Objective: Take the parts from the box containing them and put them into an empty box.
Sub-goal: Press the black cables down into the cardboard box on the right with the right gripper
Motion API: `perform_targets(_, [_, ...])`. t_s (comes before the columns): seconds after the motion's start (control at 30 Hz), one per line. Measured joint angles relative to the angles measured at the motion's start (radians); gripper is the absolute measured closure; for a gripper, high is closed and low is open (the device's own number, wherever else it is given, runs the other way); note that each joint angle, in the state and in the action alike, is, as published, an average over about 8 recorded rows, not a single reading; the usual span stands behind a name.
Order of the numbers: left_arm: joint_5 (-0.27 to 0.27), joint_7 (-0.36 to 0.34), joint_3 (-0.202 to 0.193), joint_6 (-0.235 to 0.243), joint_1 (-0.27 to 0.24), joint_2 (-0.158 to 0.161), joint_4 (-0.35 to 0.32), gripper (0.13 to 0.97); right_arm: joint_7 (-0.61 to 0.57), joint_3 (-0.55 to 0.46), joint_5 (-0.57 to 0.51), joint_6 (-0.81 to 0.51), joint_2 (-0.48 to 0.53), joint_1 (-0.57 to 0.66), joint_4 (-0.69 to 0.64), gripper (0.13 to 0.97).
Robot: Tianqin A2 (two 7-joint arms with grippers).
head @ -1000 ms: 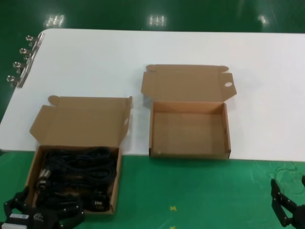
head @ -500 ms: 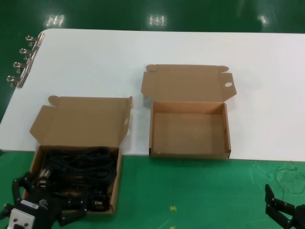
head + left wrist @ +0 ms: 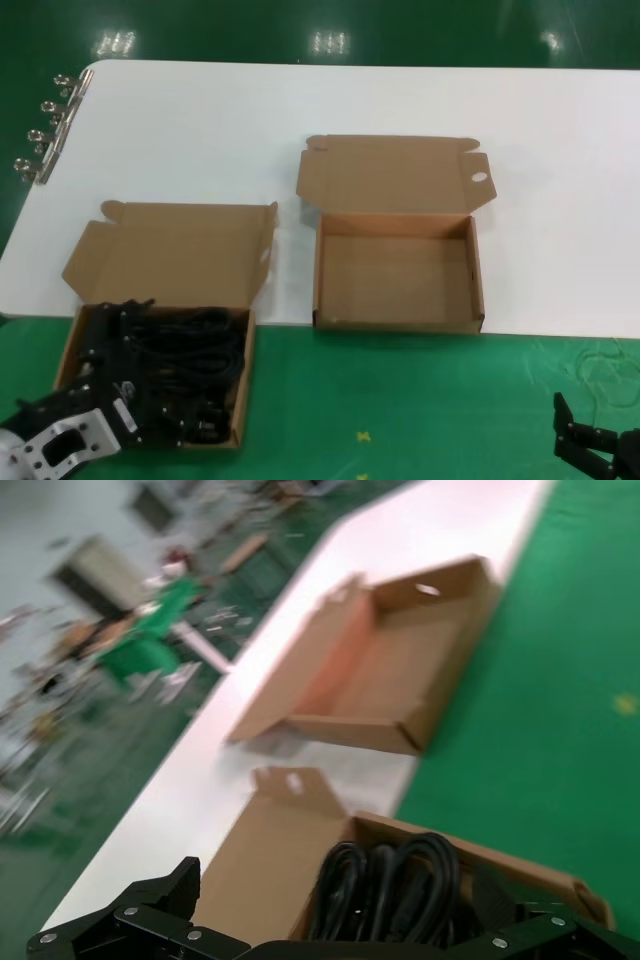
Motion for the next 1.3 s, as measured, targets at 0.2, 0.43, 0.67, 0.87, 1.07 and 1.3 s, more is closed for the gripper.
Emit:
perform_targets(0.2, [0.168,-0.090,0.136,0.153,-0.180,-0.098,0.049,0.132,0.000,0.000,0.000,0.000,0.000,0.000,0.000,0.150])
perform_targets(0.43, [0.411,-0.229,0.275,0.322,-0.422,-0.112,0.149,0.132,0.000,0.000,0.000,0.000,0.000,0.000,0.000,0.129])
perform_targets(0.67, [0.604,-0.316,0.369,0.392,-0.596,-0.050,0.294,0.132,0.000,0.000,0.000,0.000,0.000,0.000,0.000,0.129])
perform_targets(0.87, [0.671,-0.323,0.418,0.396,-0.658,0.006,0.412,0.132,0.000,0.000,0.000,0.000,0.000,0.000,0.000,0.129])
perform_targets(1.07, [0.670,-0.295,0.438,0.391,-0.690,0.038,0.493,0.138,0.000,0.000,0.000,0.000,0.000,0.000,0.000,0.129])
perform_targets(1.3, [0.642,-0.270,0.442,0.399,-0.707,0.045,0.523,0.164,0.000,0.000,0.000,0.000,0.000,0.000,0.000,0.129])
